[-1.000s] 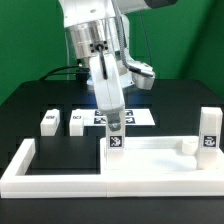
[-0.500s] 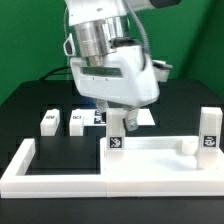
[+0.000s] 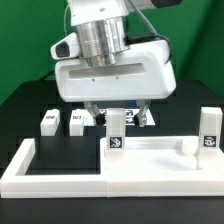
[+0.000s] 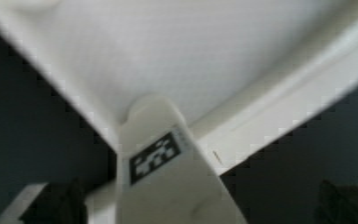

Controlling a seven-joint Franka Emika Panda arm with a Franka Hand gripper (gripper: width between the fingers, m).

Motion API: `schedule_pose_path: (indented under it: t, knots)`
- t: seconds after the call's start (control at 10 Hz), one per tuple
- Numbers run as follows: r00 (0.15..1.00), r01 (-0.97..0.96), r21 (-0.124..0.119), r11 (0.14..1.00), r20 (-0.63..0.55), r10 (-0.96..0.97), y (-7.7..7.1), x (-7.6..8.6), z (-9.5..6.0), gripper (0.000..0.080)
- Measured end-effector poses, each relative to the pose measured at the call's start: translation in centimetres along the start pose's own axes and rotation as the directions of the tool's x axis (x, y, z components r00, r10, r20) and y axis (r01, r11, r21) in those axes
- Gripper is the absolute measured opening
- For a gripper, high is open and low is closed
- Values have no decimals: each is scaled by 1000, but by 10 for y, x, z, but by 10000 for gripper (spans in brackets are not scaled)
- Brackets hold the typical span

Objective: Assemble desk

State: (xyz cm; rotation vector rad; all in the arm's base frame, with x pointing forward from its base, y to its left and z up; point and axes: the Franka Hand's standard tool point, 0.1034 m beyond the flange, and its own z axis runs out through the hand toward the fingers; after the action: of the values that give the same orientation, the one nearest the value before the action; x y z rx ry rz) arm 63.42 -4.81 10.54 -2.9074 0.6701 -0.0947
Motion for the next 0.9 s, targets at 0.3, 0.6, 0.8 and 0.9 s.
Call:
schedule_pose_path:
  t: [0.3,0.6,0.8,0.9]
  knots:
    - [986,166,-19,986,-3,-166,3,6,2,649]
    - [1000,30,-23,999,-6,-31,7,7,2,394]
    - [991,-136,-23,990,-9,136,8,7,2,300]
    - [948,-319,-25,948,-15,318,7,6,2,300]
